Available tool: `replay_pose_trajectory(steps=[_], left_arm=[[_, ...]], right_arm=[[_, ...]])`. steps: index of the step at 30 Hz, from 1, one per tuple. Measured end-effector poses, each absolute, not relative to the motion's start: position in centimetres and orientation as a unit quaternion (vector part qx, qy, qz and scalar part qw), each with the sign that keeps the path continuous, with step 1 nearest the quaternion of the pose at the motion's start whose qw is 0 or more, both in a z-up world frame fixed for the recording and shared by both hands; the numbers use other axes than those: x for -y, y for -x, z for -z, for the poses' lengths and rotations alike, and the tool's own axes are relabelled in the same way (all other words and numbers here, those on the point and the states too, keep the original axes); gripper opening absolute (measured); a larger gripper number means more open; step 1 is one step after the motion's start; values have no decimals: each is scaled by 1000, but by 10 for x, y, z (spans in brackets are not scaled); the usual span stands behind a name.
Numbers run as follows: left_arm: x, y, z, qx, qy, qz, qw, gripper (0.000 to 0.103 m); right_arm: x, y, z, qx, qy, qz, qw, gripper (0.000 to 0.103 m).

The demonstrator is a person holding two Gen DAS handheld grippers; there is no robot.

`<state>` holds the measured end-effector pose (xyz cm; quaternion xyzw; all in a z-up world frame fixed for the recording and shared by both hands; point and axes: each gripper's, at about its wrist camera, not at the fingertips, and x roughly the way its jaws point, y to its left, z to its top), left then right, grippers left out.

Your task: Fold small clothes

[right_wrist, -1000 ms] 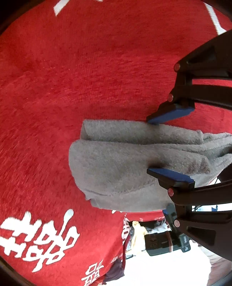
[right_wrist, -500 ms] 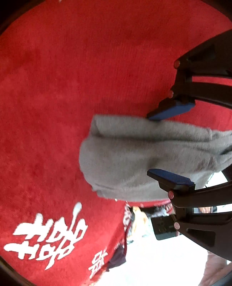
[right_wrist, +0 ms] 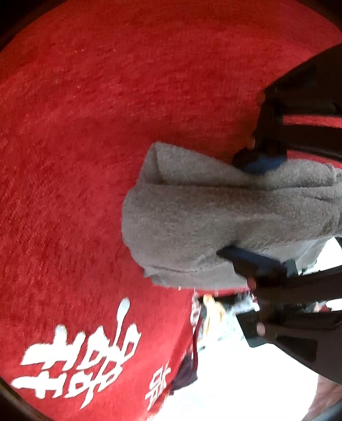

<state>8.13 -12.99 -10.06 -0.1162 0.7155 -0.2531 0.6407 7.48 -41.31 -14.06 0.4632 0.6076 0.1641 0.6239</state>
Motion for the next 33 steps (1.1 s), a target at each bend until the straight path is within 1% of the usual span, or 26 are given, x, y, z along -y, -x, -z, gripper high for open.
replay_pose_trajectory(steps=[1, 3, 5, 6, 14, 22, 26, 29, 33], left_arm=[[129, -80, 98, -712, 113, 250, 647, 77], [123, -78, 91, -700, 120, 256, 656, 60], [114, -77, 83, -690, 138, 272, 657, 50], [110, -78, 79, -686, 146, 279, 656, 48], [93, -72, 50, -668, 173, 307, 656, 47], [31, -49, 14, -658, 172, 303, 668, 47], [-13, -33, 10, -664, 158, 284, 673, 47], [-29, -24, 14, -670, 148, 270, 676, 47], [-55, -13, 36, -687, 124, 236, 676, 48]], right_arm=[[409, -76, 138, -610, -458, -163, 625, 37], [403, -78, 128, -607, -447, -164, 636, 35], [399, -77, 118, -600, -451, -170, 639, 35], [399, -75, 115, -595, -456, -174, 638, 34], [374, -67, 79, -575, -475, -206, 634, 34], [324, -50, 52, -570, -492, -240, 613, 34], [286, -41, 58, -577, -493, -253, 599, 34], [256, -36, 69, -586, -495, -254, 589, 34], [226, -32, 86, -614, -463, -231, 596, 34]])
